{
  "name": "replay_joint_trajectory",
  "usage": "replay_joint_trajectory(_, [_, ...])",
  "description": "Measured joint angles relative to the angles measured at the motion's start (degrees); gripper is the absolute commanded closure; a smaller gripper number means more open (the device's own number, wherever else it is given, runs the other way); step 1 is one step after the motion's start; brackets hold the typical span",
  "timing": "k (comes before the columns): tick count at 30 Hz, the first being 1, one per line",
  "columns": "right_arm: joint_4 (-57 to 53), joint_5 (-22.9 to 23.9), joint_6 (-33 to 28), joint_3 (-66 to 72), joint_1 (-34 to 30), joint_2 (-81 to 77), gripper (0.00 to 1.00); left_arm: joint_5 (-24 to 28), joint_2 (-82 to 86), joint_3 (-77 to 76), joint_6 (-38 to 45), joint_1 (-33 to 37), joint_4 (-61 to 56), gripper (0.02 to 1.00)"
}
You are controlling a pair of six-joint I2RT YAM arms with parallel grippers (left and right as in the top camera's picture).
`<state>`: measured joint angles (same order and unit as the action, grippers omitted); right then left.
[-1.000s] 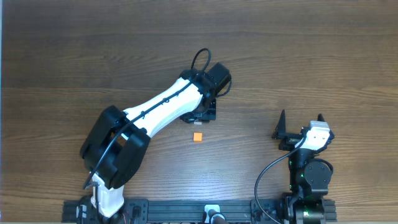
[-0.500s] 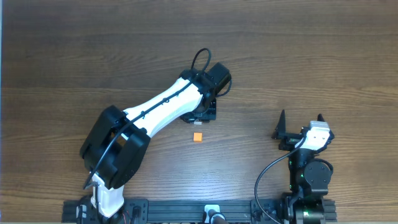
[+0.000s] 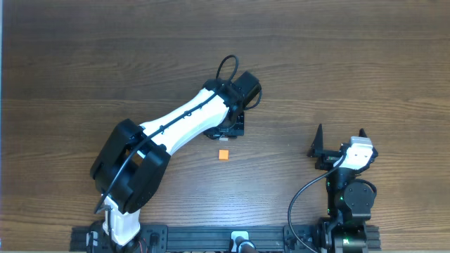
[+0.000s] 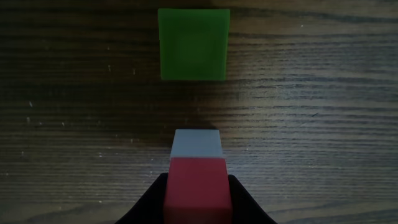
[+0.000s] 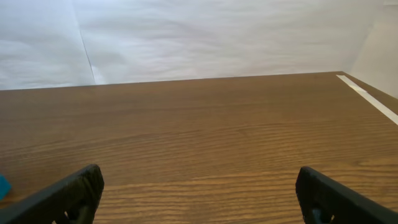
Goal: Stack Cubes
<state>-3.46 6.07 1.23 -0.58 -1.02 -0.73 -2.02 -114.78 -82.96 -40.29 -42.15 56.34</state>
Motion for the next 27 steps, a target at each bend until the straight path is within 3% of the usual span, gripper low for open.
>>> replay_joint_trajectory(8, [0.0,0.0,0.0,0.0,0.0,0.0,0.009,0.0,0.0,0.0,0.0,0.2,0.0,0.932])
replay_joint_trajectory(13, [0.0,0.0,0.0,0.0,0.0,0.0,0.007,0.0,0.0,0.0,0.0,0.2,0.0,0.820])
replay_joint_trajectory(15, [0.0,0.0,0.0,0.0,0.0,0.0,0.009,0.0,0.0,0.0,0.0,0.2,0.0,0.728])
replay_joint_trajectory(16, [0.0,0.0,0.0,0.0,0.0,0.0,0.007,0.0,0.0,0.0,0.0,0.2,0.0,0.627])
replay_joint_trajectory(18, [0.0,0.0,0.0,0.0,0.0,0.0,0.007,-0.1,0.0,0.0,0.1,0.2,0.0,0.551])
replay_joint_trajectory(27, [0.0,0.0,0.0,0.0,0.0,0.0,0.007,-0.2,0.0,0.0,-0.4,0.2,0.0,0.406])
